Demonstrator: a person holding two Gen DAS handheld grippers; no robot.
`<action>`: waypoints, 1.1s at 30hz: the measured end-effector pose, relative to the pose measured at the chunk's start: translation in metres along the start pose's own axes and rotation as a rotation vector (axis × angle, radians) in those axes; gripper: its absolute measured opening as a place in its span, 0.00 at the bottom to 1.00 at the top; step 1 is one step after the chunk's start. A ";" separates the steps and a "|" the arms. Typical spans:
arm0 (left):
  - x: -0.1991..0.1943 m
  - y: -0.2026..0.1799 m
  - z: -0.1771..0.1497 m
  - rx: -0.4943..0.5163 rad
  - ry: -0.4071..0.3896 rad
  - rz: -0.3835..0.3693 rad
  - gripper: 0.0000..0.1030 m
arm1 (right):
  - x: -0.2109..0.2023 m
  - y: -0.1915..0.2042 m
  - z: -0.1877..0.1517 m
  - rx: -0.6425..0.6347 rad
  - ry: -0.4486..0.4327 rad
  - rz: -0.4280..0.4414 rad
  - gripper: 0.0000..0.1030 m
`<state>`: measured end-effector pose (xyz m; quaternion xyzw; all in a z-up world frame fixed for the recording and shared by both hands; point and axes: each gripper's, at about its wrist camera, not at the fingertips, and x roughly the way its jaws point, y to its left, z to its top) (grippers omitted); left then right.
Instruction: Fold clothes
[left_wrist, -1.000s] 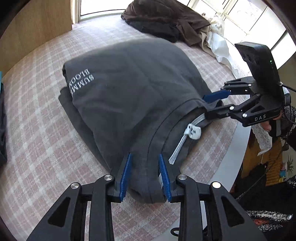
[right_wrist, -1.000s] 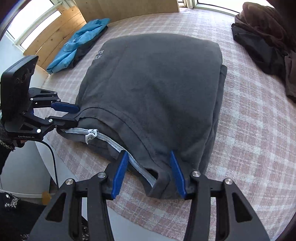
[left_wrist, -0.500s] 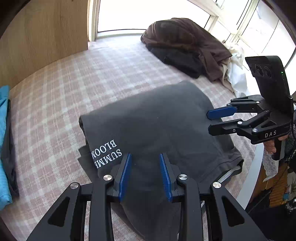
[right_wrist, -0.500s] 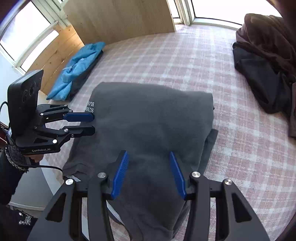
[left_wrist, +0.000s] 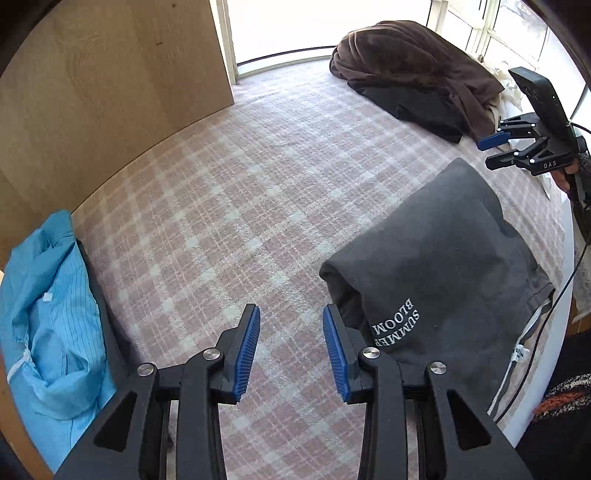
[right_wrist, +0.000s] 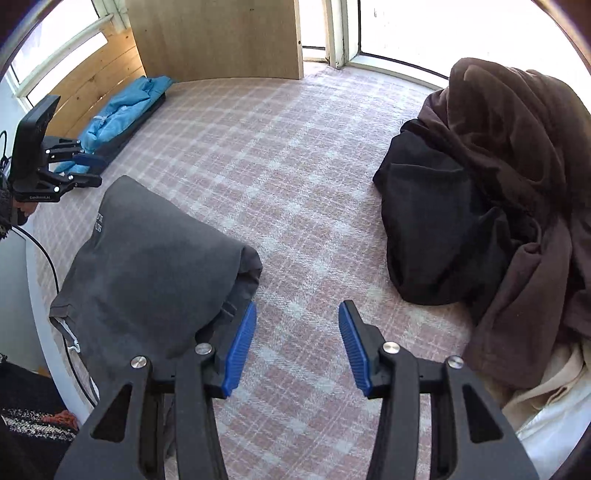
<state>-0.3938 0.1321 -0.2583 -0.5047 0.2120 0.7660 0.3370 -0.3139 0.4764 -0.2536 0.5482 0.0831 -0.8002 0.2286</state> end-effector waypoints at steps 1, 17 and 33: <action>0.007 0.003 0.003 0.009 0.012 -0.025 0.31 | 0.006 0.000 0.000 -0.002 0.015 0.012 0.45; -0.003 -0.059 0.051 0.145 0.047 -0.120 0.31 | 0.017 0.006 0.012 -0.176 -0.017 0.162 0.45; 0.049 -0.135 0.068 0.283 0.162 -0.325 0.32 | 0.022 -0.027 0.037 -0.204 -0.121 0.128 0.30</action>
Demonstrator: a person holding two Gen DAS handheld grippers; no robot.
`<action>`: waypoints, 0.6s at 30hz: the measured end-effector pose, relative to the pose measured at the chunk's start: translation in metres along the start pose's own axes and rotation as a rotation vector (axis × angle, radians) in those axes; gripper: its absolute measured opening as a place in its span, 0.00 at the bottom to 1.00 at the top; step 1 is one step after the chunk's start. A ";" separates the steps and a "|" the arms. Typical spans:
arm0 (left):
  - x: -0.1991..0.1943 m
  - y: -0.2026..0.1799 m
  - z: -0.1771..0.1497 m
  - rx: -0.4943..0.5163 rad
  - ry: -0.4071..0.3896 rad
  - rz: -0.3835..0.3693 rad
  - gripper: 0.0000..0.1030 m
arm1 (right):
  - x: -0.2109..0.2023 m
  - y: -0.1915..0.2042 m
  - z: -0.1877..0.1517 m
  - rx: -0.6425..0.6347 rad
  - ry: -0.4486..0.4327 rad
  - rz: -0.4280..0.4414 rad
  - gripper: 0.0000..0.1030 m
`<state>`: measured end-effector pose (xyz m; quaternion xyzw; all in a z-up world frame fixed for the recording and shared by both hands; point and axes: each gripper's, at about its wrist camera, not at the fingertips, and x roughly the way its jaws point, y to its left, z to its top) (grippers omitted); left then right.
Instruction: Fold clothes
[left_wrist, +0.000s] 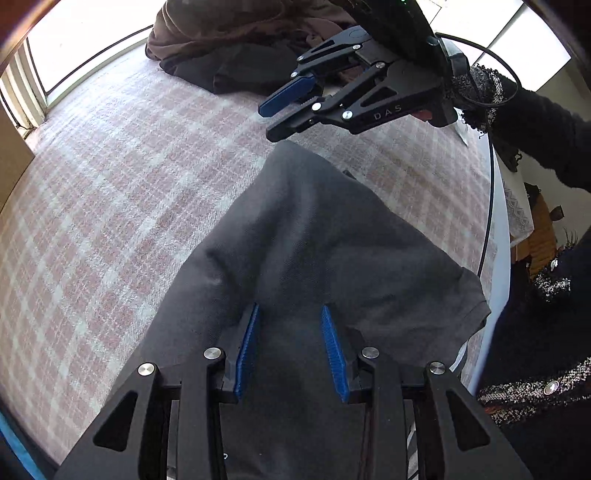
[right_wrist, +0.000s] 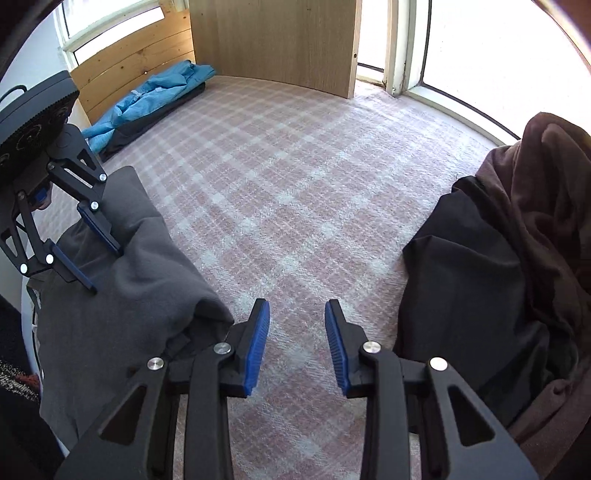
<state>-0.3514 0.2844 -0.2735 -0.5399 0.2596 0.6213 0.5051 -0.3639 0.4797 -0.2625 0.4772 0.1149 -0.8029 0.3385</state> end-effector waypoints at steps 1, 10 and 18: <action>-0.004 0.000 0.001 -0.011 -0.008 -0.005 0.32 | -0.006 -0.002 0.001 0.023 -0.007 0.014 0.30; -0.037 0.039 -0.009 -0.193 -0.172 0.031 0.33 | -0.005 0.053 0.018 0.089 -0.071 0.232 0.30; -0.082 0.076 -0.069 -0.342 -0.269 0.112 0.33 | -0.026 0.067 0.018 0.181 -0.052 0.150 0.17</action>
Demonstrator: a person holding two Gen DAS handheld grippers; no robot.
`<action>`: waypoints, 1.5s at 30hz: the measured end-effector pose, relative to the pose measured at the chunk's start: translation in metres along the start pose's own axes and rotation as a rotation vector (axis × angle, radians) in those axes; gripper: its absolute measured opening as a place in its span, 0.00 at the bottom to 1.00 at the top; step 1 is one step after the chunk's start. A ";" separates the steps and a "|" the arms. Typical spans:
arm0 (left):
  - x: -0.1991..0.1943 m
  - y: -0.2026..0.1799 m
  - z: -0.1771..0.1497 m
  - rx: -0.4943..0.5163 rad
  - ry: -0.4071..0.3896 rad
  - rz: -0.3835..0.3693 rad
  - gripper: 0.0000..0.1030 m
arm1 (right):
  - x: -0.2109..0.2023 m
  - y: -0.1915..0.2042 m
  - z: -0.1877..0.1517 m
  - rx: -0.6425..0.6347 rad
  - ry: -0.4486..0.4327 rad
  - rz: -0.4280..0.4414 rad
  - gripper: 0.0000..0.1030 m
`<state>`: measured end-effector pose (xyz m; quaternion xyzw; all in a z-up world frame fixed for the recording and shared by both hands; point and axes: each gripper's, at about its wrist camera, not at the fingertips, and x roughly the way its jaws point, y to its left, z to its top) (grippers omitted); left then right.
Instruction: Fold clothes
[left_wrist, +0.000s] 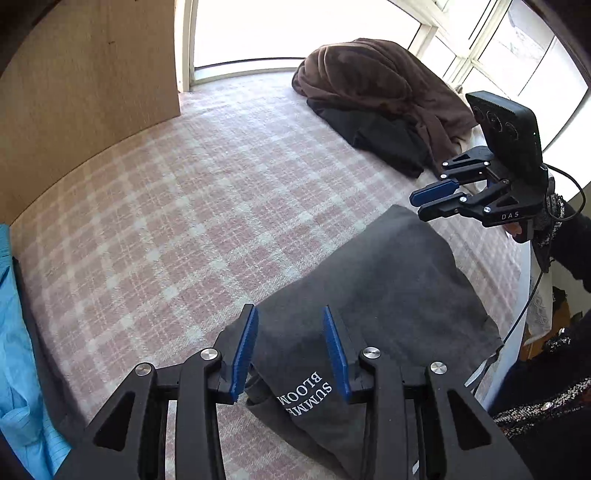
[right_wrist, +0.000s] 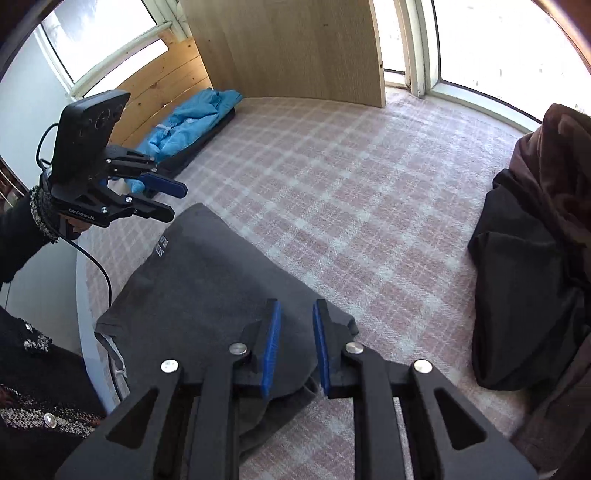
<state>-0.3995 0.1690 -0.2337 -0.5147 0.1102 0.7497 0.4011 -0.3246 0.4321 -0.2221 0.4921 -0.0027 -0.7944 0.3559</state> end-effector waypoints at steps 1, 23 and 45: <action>-0.009 0.005 0.000 -0.013 -0.024 -0.033 0.33 | -0.002 0.006 0.001 0.025 -0.010 0.035 0.17; -0.017 -0.003 -0.117 -0.625 -0.008 -0.033 0.48 | -0.013 0.026 -0.111 0.583 0.087 -0.215 0.58; 0.018 -0.087 -0.147 -0.309 0.098 -0.019 0.51 | -0.004 0.124 -0.158 0.269 0.171 -0.148 0.57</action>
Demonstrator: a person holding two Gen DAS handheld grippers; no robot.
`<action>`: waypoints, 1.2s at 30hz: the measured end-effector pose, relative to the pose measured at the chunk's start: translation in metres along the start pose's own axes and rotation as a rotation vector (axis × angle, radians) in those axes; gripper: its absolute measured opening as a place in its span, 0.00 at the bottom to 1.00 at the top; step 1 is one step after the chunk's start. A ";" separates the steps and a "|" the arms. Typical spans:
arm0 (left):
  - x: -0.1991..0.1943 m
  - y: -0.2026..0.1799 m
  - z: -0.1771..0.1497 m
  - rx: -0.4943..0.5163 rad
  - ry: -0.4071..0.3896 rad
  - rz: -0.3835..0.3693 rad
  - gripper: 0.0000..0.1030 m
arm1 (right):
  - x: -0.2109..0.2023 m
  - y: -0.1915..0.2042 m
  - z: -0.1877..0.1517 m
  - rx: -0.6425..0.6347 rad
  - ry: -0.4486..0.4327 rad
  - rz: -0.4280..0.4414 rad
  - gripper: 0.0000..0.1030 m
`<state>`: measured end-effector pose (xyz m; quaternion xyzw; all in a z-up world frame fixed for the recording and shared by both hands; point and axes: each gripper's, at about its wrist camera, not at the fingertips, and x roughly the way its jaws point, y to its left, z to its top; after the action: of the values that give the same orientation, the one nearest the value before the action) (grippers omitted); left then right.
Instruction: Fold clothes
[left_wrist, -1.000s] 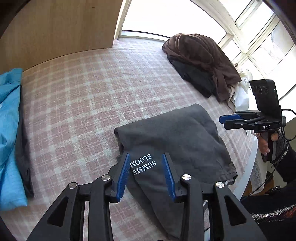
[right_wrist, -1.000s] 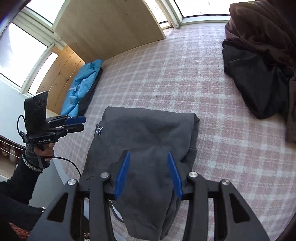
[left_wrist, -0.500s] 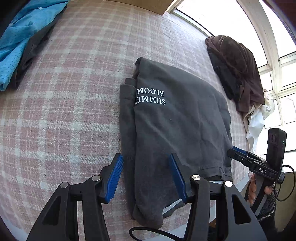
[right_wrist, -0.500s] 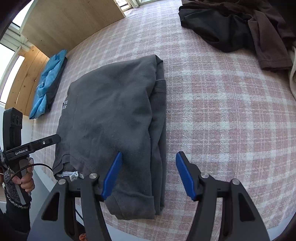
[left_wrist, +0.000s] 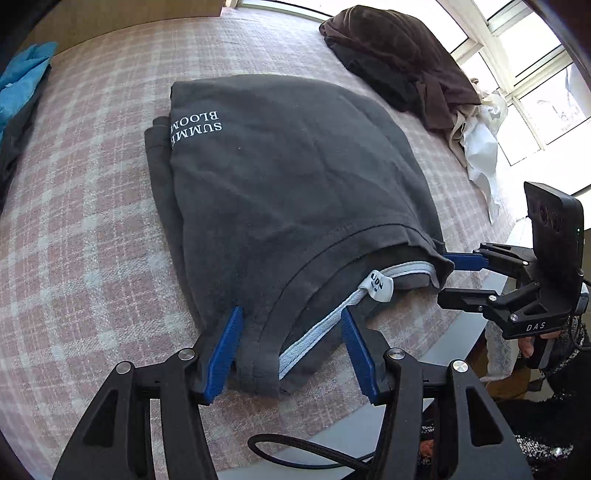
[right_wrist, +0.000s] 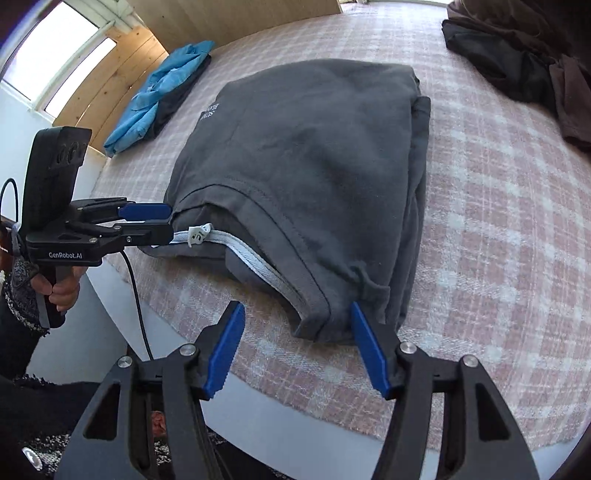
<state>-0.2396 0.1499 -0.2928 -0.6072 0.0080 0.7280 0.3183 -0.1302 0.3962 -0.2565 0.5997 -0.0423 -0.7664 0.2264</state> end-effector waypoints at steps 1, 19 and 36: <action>-0.005 0.001 -0.001 -0.004 -0.004 0.005 0.51 | -0.007 -0.001 0.003 0.017 -0.003 0.023 0.57; 0.005 0.065 0.063 -0.287 -0.008 0.105 0.53 | 0.014 -0.064 0.085 0.239 -0.054 -0.217 0.57; 0.028 0.029 0.079 -0.205 0.017 0.103 0.43 | 0.001 -0.092 0.080 0.319 -0.057 -0.085 0.61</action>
<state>-0.3241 0.1709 -0.3076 -0.6415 -0.0326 0.7352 0.2166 -0.2327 0.4616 -0.2666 0.6072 -0.1445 -0.7756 0.0941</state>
